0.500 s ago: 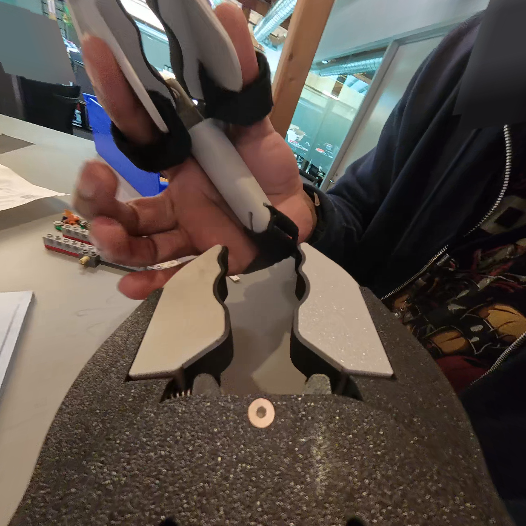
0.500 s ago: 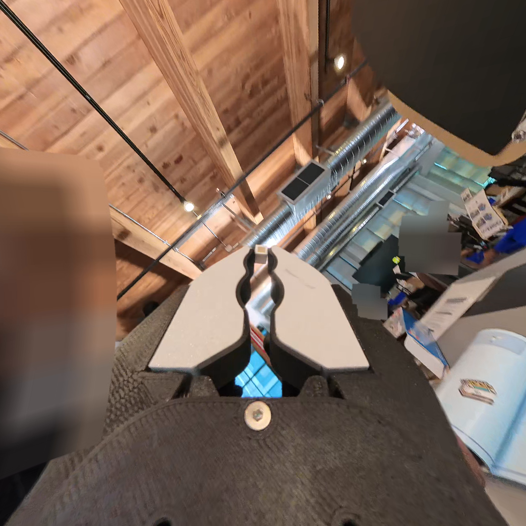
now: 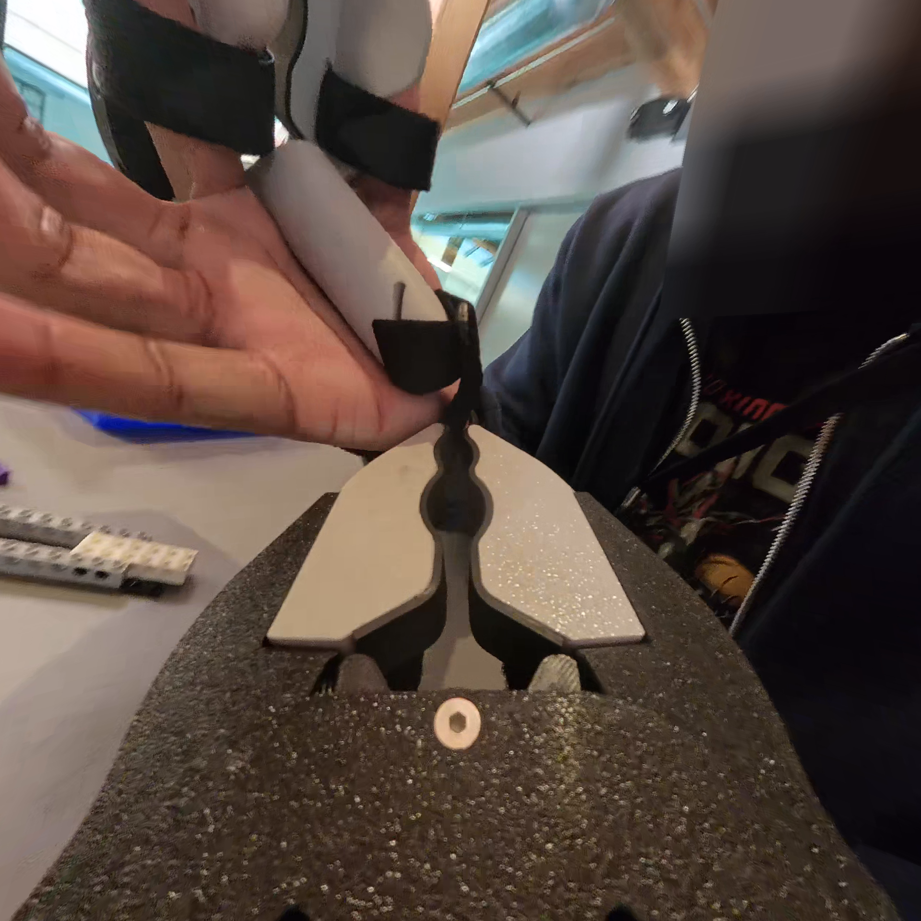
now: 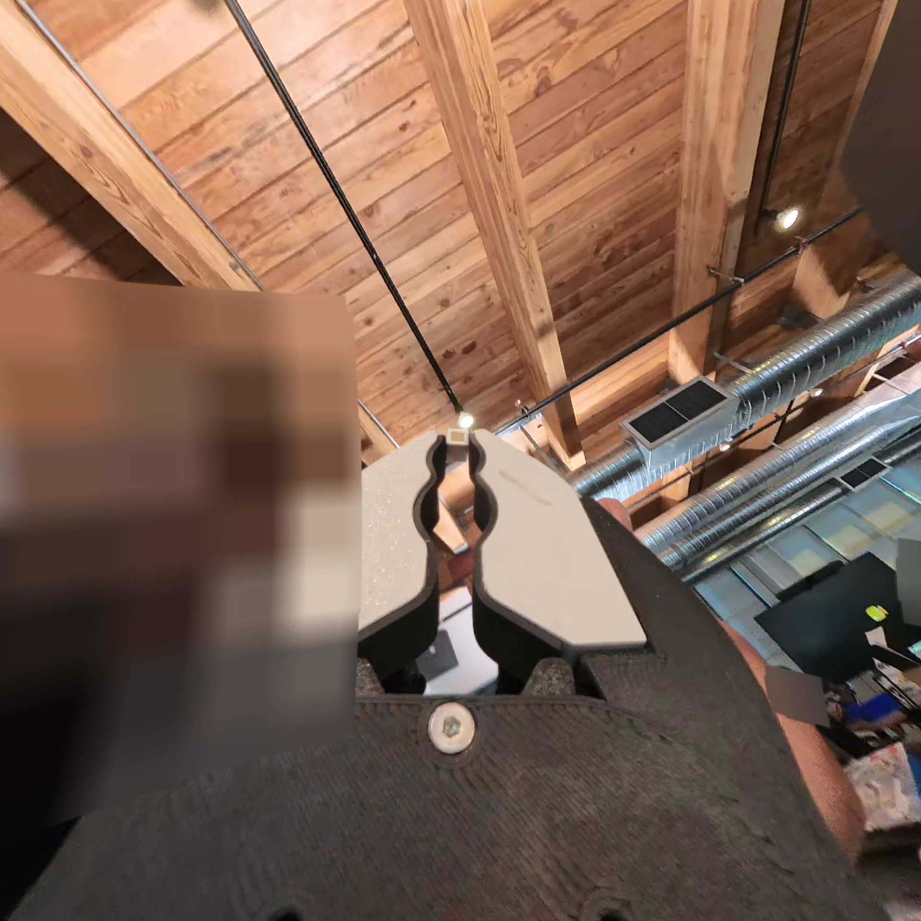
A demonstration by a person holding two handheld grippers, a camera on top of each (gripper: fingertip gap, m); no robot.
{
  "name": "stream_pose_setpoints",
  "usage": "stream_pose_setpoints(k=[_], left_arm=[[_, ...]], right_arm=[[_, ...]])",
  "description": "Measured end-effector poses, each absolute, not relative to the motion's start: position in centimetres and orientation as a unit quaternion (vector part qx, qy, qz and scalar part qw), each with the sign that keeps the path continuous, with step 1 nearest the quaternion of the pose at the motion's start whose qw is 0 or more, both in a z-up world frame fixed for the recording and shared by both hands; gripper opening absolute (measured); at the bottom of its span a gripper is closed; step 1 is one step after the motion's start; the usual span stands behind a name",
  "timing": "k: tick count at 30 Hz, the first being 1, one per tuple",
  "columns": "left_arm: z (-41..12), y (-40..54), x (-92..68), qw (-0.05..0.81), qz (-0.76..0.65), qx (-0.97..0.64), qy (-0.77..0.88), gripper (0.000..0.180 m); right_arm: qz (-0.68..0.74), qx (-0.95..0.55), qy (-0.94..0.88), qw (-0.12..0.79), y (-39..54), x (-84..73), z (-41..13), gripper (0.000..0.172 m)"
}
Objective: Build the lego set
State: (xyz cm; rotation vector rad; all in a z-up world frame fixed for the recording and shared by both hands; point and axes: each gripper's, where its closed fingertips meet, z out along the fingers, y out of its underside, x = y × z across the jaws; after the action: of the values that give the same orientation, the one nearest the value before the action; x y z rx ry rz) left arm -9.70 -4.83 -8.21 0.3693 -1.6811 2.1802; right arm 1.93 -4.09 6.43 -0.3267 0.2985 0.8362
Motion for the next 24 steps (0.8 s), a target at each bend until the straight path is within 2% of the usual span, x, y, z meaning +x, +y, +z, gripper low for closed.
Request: stream_pose_setpoints(k=[3,6,8,10,11,12,14,17,21,24], left_arm=[[-6.6,-4.9,-10.0,0.216,0.799,0.119,-0.549,0.004],[-6.4,-4.9,-10.0,0.213,0.804,0.118,-0.542,0.004],[-7.0,-4.6,-9.0,0.169,0.797,0.138,-0.564,0.010],[-7.9,-3.7,-7.1,0.104,0.779,0.180,-0.591,0.033],[-8.3,-2.9,-6.3,0.082,0.771,0.199,-0.599,0.038],[-8.7,-2.0,-5.8,0.063,0.764,0.209,-0.607,0.032],[-9.8,0.2,-4.5,-0.002,0.744,0.245,-0.621,0.032],[-11.4,3.0,-3.8,-0.042,0.700,0.288,-0.652,0.035],[-14.4,3.6,-5.1,-0.034,0.610,0.307,-0.730,0.040],[-16.8,2.8,-6.2,-0.025,0.540,0.300,-0.786,0.045]], right_arm=[[0.417,-0.139,0.176,0.881,-4.1,2.7,6.9,0.008],[0.376,-0.197,0.180,0.887,-3.1,2.0,7.5,0.008],[0.303,-0.256,0.183,0.899,-2.4,2.1,7.3,0.008],[0.208,-0.305,0.188,0.910,-2.1,2.9,6.7,0.008],[0.169,-0.327,0.183,0.912,-2.0,3.2,6.4,0.008],[0.135,-0.354,0.178,0.908,-1.8,3.5,6.1,0.008],[0.089,-0.413,0.165,0.891,-1.3,3.9,5.0,0.008],[0.085,-0.551,0.130,0.820,0.9,3.0,1.1,0.008],[0.089,-0.740,0.047,0.665,2.6,-0.7,-7.6,0.010],[0.065,-0.826,-0.026,0.560,2.1,-3.6,-13.5,0.013]])
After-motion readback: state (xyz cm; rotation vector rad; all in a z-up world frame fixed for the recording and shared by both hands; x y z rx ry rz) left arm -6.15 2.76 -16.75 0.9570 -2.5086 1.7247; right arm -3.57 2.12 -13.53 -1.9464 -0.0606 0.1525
